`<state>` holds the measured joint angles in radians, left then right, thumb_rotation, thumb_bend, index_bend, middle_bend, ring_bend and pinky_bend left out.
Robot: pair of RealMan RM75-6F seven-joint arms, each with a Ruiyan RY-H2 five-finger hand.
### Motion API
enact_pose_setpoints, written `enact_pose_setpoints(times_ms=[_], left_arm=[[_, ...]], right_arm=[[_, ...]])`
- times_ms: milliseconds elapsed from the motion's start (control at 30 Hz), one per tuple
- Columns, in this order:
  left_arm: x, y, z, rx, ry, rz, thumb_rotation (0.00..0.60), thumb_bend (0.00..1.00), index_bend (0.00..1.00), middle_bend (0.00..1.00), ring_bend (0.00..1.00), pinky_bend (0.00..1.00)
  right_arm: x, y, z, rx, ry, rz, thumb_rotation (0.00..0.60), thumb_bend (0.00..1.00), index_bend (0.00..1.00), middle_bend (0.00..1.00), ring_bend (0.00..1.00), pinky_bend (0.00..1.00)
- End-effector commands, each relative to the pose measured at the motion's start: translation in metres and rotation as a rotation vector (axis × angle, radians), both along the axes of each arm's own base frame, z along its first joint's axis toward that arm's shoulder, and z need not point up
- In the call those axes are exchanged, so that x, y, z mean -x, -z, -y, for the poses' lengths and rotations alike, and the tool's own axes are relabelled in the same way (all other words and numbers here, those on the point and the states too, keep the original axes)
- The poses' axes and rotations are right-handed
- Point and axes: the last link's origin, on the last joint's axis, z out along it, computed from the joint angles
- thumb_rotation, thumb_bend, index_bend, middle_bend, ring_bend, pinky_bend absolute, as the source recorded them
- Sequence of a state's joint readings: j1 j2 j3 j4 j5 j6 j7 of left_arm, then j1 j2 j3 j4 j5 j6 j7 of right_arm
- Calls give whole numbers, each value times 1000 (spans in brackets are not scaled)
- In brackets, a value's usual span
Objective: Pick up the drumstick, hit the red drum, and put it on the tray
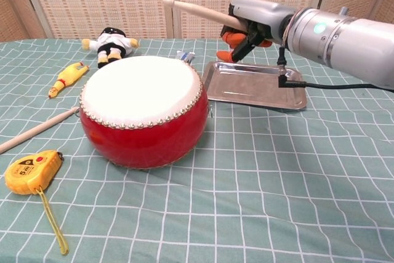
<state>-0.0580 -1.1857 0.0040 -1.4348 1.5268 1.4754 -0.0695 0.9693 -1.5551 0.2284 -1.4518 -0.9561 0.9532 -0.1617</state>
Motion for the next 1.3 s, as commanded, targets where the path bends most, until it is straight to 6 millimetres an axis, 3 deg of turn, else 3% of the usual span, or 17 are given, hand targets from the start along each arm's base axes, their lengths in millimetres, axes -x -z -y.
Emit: enact_pose_setpoints(times_ms=[33,200,367,533,600,700,800,1133,1300], left_arm=[[-1,0,0,0,2,-1,600,343,62,66,36,47],[-1,0,0,4,-4,-4,600,343,61,66,36,47],[0,0,0,4,-7,-4,600,342,61,66,36,47],[1,-1,1,-1,-10,-2,600,342,61,66,36,48],[1,-1,1,-2,-10,0,600,342,61,67,36,48],[1,-1,2,1,-8,0,600,343,61,67,36,50],[1,0,2,1,-4,2,600,343,61,67,36,52],[1,1,1,5,-8,3,600,343,61,67,36,52],[1,2,1,8,-7,2,600,344,61,66,36,52]], right_arm=[[22,16,4,18,-86,-261,600,422,1000,963,1000,1000],[20,31,6,33,-165,-515,600,422,1000,963,1000,1000],[4,28,5,62,-164,-575,600,422,1000,963,1000,1000],[-12,9,3,105,-102,-319,600,422,1000,963,1000,1000],[-11,1,2,87,-55,-158,600,422,1000,963,1000,1000],[-3,-7,4,65,-35,-99,600,422,1000,962,1000,1000],[4,-4,4,64,-70,-196,600,421,1000,963,1000,1000],[12,32,-2,24,-159,-605,600,422,1000,963,1000,1000],[4,30,-2,48,-119,-566,600,422,1000,963,1000,1000]])
